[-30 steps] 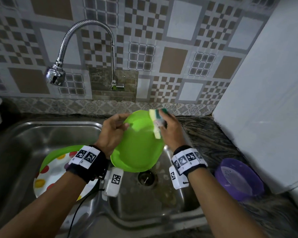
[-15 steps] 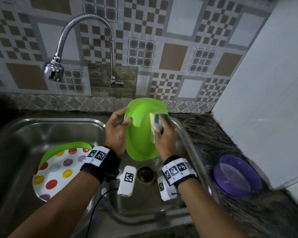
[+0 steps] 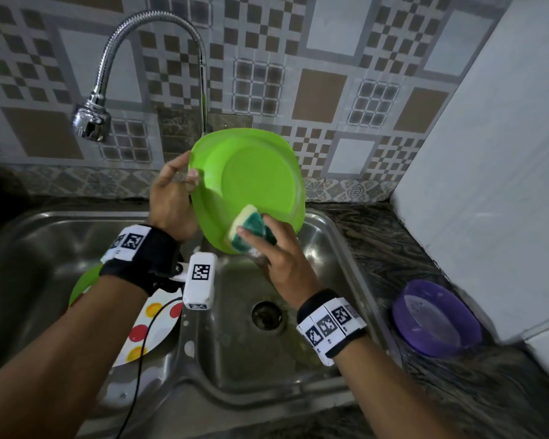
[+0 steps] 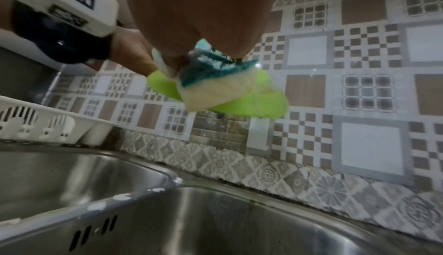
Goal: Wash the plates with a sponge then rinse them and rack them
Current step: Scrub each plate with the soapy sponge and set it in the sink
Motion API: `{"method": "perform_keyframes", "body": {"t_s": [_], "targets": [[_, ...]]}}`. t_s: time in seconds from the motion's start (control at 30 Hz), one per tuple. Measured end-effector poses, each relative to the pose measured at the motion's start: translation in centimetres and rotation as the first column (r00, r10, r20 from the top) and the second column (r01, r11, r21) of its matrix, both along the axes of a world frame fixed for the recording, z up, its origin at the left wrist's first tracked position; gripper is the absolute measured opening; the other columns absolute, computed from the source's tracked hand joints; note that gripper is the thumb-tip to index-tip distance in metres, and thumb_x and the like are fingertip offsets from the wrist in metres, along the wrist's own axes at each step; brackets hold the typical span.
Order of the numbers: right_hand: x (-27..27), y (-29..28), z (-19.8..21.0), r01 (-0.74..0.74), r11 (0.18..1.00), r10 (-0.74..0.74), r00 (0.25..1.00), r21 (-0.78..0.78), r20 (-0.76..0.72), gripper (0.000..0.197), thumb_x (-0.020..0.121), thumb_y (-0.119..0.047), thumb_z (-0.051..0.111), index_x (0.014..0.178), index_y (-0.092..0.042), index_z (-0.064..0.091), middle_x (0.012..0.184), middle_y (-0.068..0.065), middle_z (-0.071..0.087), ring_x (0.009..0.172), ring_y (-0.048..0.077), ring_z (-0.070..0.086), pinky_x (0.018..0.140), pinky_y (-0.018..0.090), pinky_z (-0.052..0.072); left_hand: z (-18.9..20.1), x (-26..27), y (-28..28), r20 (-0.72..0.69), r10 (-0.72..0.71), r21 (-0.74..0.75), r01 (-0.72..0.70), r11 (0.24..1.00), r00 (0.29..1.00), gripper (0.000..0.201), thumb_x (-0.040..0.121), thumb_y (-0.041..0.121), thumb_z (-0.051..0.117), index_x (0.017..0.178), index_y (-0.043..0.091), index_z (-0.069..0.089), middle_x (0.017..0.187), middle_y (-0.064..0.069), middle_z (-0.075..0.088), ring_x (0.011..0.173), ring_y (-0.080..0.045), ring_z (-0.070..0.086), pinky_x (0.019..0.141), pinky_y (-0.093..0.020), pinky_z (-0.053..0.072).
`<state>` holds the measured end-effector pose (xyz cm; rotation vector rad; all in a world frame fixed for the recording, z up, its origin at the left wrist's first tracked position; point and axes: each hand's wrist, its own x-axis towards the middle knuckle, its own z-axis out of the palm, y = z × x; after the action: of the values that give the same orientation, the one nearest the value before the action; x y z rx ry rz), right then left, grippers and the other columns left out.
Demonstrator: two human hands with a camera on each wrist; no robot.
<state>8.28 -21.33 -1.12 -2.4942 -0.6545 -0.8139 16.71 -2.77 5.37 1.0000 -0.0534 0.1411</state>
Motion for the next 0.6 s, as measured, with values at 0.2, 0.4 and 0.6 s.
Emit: {"method": "perform_keyframes", "body": {"t_s": [0.2, 0.4, 0.6], "targets": [[2.5, -3.1, 2.4, 0.217, 0.933, -0.19, 0.975, 0.289, -0.117, 0.055, 0.087, -0.002, 0.057, 0.134, -0.028, 0.048, 0.144, 0.016, 0.033, 0.125, 0.02, 0.039, 0.091, 0.009, 0.044, -1.1, -0.7, 2.0, -0.032, 0.035, 0.005, -0.035, 0.999, 0.999, 0.034, 0.093, -0.003, 0.046, 0.126, 0.004, 0.05, 0.095, -0.004, 0.072, 0.079, -0.014, 0.069, 0.065, -0.031, 0.057], [2.8, -4.0, 1.3, 0.369, 0.827, -0.278, 0.924, 0.424, -0.262, 0.05, 0.086, -0.003, 0.06, 0.134, -0.015, 0.049, 0.132, 0.018, 0.047, 0.117, 0.03, 0.051, 0.1, 0.022, 0.04, -2.6, -1.4, 2.0, -0.111, 0.106, -0.076, -0.115, 0.99, 0.988, 0.035, 0.091, -0.006, 0.046, 0.124, 0.004, 0.053, 0.114, -0.014, 0.063, 0.091, -0.022, 0.065, 0.075, -0.036, 0.058], [-0.7, -0.2, -2.7, 0.322, 0.792, -0.227, 0.944, 0.518, -0.24, 0.05, 0.078, 0.008, 0.064, 0.125, -0.002, 0.055, 0.128, 0.025, 0.05, 0.116, 0.033, 0.052, 0.091, -0.008, 0.025, -3.4, -2.2, 1.2, -0.138, 0.204, -0.156, -0.224, 0.962, 0.969, 0.029, 0.091, -0.007, 0.047, 0.105, 0.016, 0.059, 0.101, -0.009, 0.066, 0.087, -0.019, 0.066, 0.073, -0.036, 0.057]]}}
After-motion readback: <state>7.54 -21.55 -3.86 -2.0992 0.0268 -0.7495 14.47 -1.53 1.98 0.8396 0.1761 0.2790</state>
